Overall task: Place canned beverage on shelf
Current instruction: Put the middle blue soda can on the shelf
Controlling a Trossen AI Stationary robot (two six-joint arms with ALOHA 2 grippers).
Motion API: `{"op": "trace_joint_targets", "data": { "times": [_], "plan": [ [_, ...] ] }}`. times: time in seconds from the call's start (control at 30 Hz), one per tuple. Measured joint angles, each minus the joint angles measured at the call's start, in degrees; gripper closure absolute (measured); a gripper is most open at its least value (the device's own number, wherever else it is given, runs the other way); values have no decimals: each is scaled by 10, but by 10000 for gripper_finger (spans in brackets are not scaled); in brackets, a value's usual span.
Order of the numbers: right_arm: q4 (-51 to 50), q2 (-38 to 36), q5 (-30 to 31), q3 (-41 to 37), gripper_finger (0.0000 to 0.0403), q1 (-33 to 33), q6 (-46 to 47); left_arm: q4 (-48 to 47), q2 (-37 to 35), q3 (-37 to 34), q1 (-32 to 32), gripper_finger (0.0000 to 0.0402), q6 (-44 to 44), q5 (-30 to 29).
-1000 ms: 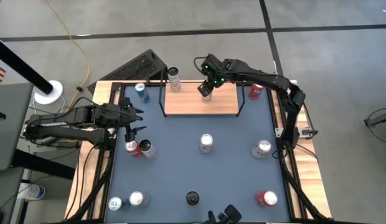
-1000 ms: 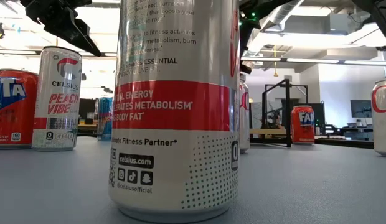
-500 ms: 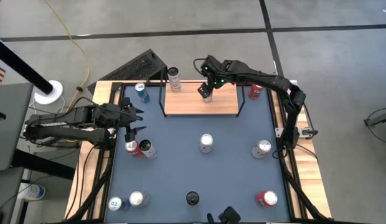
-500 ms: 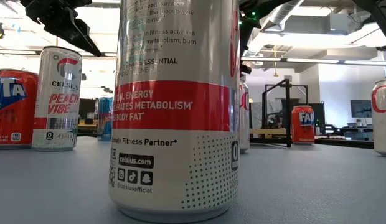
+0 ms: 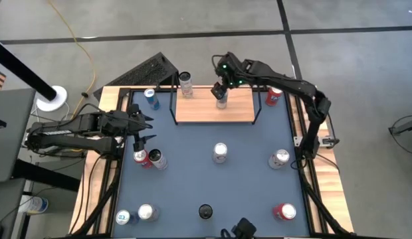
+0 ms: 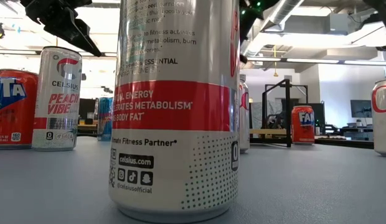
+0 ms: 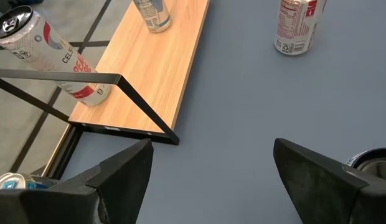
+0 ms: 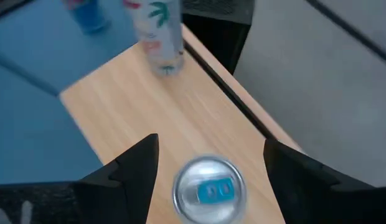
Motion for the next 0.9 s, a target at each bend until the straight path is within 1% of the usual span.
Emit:
{"op": "trace_joint_targets", "data": {
  "times": [0.13, 0.23, 0.33, 0.4, 0.53, 0.73, 0.83, 0.9],
  "plan": [
    [-28, -29, -60, 2, 126, 3, -186, 0, 0, 0, 0, 79, 1, 0],
    [-34, -34, -66, 2, 126, 5, -287, 0, 0, 0, 0, 79, 3, 0],
    [-46, -34, -70, 2, 126, 5, -361, 0, 0, 0, 0, 79, 4, 0],
    [-54, -29, -80, 2, 126, 3, -379, 0, 0, 0, 0, 79, 4, 0],
    [-82, -26, -122, 1, 126, -13, -387, -2, 0, 0, 0, 79, 7, 0],
    [-93, -26, -182, 2, 126, -60, -450, 19, 0, 0, 0, 79, 25, 0],
    [-90, -25, -189, 2, 126, -76, -490, 26, 0, 0, 0, 79, 28, 0],
    [-80, -19, -195, 2, 126, -78, -501, 31, 0, 0, 0, 79, 28, 0]
  ]
}}
